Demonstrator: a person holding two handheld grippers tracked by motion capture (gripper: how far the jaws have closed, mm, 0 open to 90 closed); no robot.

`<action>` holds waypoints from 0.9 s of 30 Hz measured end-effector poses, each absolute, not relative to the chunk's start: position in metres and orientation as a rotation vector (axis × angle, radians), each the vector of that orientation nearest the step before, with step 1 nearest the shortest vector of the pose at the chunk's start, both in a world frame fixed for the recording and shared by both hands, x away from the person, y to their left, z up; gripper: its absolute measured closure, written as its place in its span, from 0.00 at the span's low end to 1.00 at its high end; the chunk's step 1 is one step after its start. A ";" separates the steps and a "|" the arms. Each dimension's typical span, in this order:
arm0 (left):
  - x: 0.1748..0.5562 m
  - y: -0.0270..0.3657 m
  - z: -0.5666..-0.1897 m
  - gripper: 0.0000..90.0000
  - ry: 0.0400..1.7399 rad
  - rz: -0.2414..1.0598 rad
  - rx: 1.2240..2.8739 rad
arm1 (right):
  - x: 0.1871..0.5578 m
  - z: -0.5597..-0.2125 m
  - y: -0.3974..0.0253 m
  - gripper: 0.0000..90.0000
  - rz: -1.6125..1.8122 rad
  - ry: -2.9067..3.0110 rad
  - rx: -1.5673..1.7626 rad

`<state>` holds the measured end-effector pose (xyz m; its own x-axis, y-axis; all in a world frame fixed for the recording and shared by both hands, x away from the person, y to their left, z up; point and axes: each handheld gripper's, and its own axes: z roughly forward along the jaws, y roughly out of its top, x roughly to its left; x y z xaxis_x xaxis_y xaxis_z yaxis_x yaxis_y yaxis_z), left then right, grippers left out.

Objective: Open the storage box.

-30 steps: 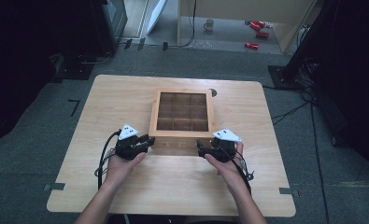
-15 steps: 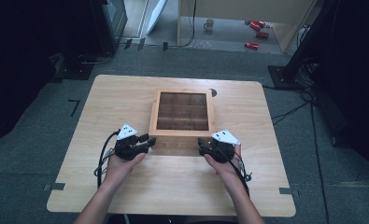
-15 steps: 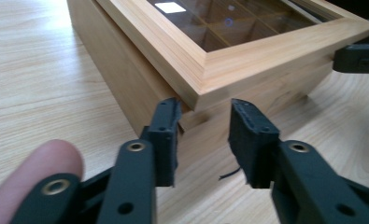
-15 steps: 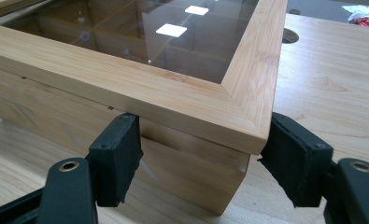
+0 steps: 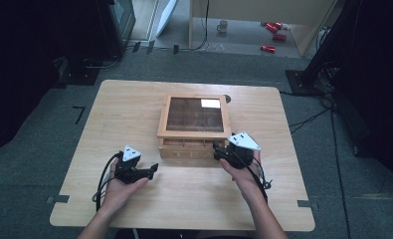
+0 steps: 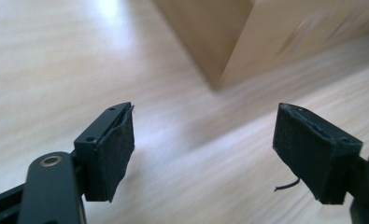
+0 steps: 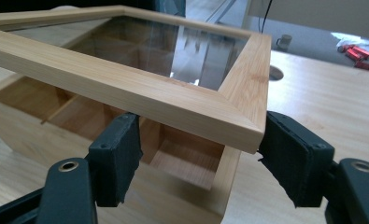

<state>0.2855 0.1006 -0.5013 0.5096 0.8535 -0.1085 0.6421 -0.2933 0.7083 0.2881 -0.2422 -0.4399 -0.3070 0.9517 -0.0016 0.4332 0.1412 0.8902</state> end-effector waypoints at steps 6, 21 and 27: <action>0.285 0.106 -0.512 0.22 1.236 0.393 2.075 | 0.291 -0.427 -0.242 0.34 1.118 1.804 1.313; 0.279 0.097 -0.518 0.18 1.211 0.519 2.088 | 0.308 -0.394 -0.240 0.34 1.134 1.750 1.297; 0.279 0.097 -0.518 0.19 1.212 0.519 2.084 | 0.320 -0.377 -0.240 0.34 1.139 1.732 1.274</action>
